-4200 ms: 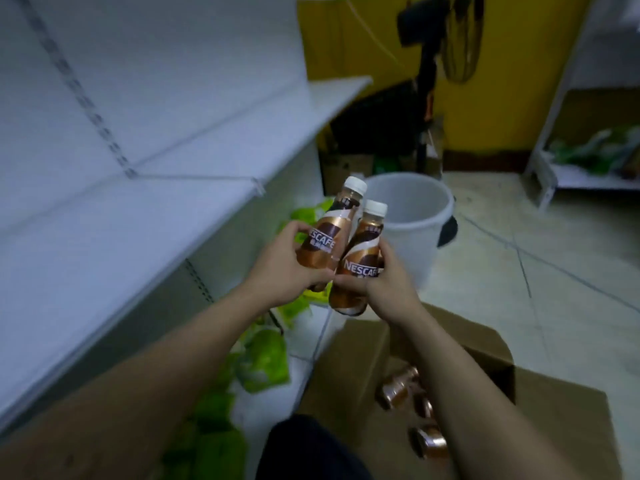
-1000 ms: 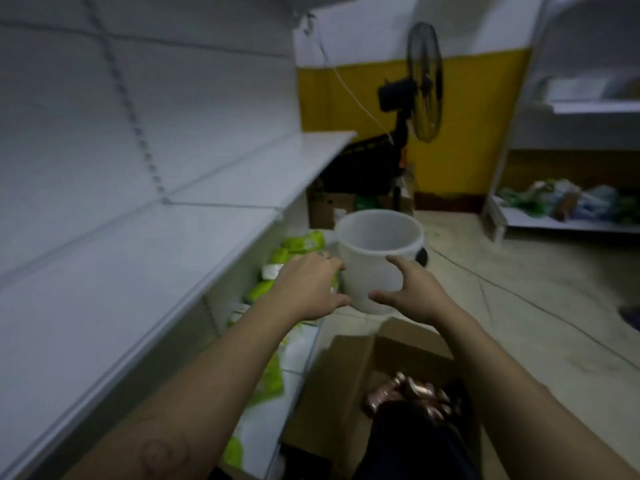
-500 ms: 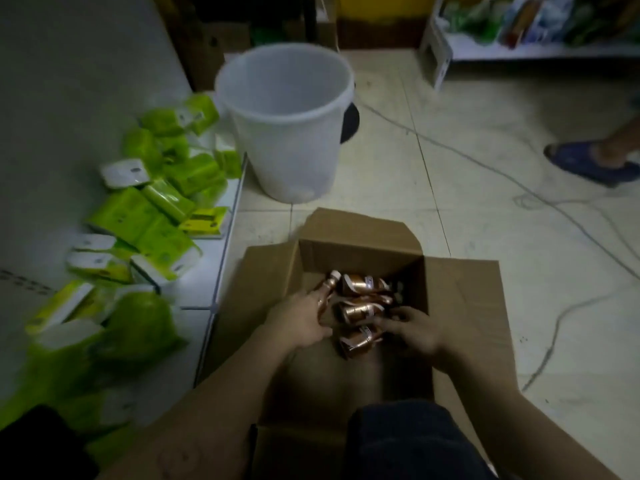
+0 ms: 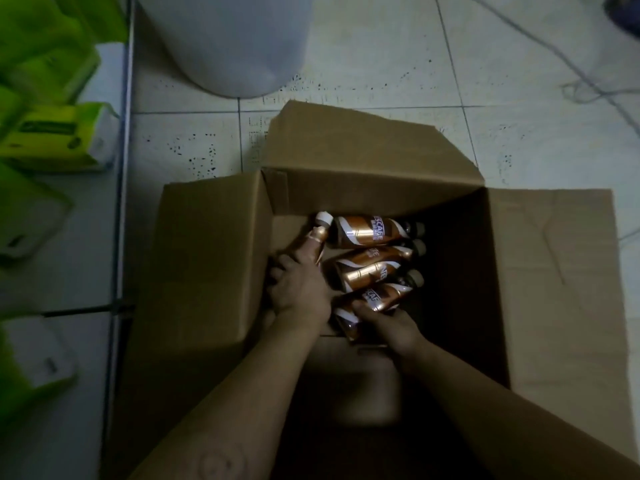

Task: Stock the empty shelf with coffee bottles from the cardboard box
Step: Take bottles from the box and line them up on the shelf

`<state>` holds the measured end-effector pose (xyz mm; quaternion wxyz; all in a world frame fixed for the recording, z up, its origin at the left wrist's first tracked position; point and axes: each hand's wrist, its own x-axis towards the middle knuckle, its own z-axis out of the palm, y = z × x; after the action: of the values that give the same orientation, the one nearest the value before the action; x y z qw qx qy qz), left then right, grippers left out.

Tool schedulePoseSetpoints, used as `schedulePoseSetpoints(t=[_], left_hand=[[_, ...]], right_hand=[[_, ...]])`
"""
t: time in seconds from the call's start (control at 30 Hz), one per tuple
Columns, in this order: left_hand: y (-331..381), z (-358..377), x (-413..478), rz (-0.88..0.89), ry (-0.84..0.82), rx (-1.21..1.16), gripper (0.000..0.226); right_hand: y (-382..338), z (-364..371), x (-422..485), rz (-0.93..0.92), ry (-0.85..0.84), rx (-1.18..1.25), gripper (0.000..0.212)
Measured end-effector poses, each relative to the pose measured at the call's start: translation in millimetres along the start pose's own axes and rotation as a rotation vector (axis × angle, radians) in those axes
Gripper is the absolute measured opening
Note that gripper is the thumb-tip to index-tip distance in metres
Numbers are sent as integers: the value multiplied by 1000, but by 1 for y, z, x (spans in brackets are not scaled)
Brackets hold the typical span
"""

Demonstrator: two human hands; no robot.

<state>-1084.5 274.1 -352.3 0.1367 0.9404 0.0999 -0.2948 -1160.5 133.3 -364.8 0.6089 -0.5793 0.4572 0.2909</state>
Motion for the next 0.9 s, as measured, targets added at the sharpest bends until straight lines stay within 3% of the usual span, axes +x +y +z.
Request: schedulePoseSetpoints(t=[0.1, 0.23, 0.4, 0.5, 0.67, 0.9], left_hand=[[0, 4, 0, -47, -65, -165, 76], [-3, 2, -17, -43, -288, -260, 90], [-20, -25, -59, -256, -462, -753, 57], [-20, -58, -90, -179, -374, -845, 52], [-17, -149, -153, 41, -178, -988, 71], [-44, -327, -260, 349, 315, -979, 72]], right_hand=[[0, 8, 5, 5, 63, 98, 28], [-2, 1, -8, 37, -13, 95, 39], [-24, -17, -48, 16, -106, 18, 52], [-49, -21, -87, -128, -185, -85, 58], [-106, -16, -181, -455, -199, -198, 58], [-183, 45, -347, -1036, -173, -280, 58]])
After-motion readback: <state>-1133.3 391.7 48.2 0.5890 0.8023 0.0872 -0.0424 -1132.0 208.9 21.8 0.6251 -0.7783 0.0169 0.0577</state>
